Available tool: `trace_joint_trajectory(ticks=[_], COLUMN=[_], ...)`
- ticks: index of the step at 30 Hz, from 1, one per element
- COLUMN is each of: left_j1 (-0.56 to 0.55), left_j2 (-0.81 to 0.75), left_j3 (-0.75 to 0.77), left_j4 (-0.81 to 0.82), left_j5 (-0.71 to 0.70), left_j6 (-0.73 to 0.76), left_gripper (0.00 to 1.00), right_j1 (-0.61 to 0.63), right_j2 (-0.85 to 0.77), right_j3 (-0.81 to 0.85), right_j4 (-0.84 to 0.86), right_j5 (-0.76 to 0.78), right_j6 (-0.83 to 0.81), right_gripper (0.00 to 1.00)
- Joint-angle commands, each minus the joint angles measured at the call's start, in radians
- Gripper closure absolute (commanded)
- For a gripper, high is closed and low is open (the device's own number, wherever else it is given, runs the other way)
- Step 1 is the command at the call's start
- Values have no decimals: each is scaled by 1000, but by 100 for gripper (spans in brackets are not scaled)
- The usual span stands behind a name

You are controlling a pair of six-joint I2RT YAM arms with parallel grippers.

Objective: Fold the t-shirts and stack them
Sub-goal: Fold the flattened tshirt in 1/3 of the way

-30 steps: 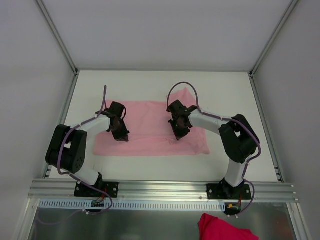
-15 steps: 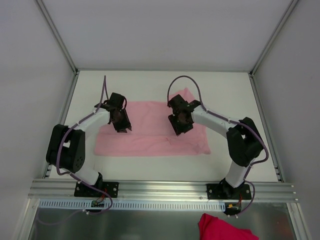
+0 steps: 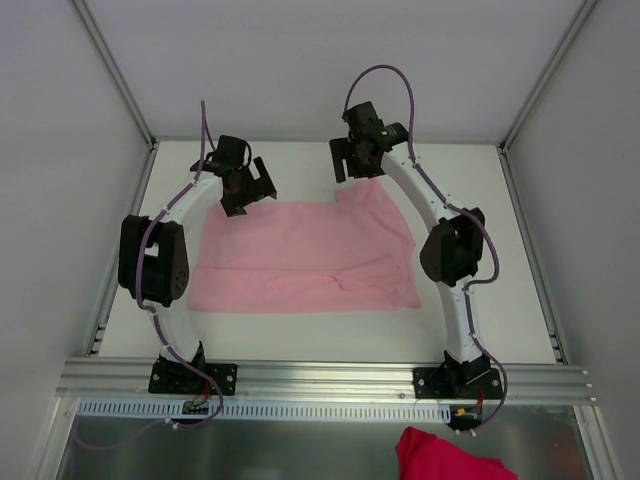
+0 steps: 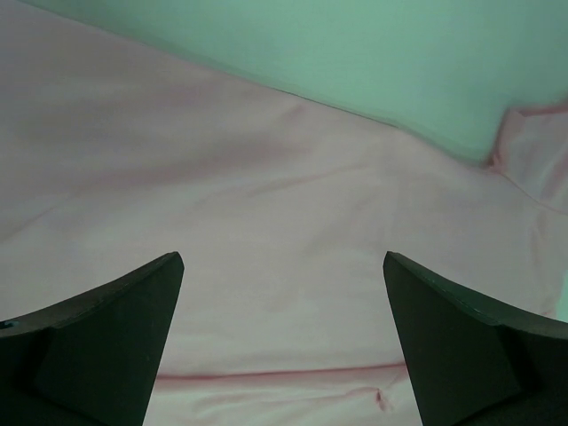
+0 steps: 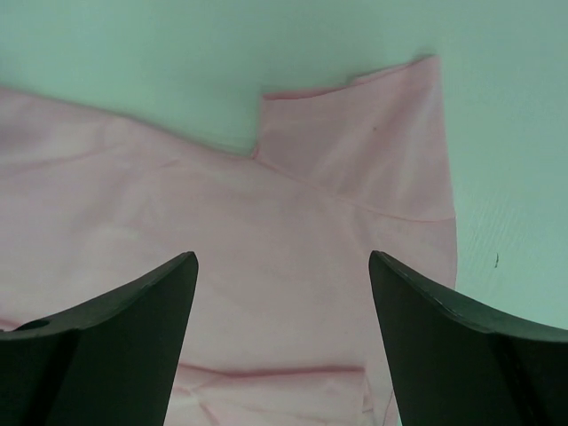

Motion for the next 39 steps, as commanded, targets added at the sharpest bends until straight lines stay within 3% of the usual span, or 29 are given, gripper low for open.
trace_joint_trajectory(ticks=[1,6,10,23,32,39], left_j1=[49,143,191,255,283,313], left_j2=[68,91,105,127,117,154], left_j3=[63,49,78,140,128,140], left_j4=[-20,25,22,-21,13,66], left_j5=[52,98,92,76,104,124], left_j6=[-5,-41,-25,32,29,6], left_gripper=[1,1,2,3,4,5], right_j1=[-72,-117,-161,-273,-286,-284], right_j2=[137,159,93,122,149,197], right_j3=[99,30,-130,-65,-93,-1], right_j4=[-142,-70,59,129,273,261], right_j5=[-37,-41,-50,-63,-106,-119], right_j6=[65,59,48,-4,-11,-36], right_gripper=[18,18,18,19,24,25])
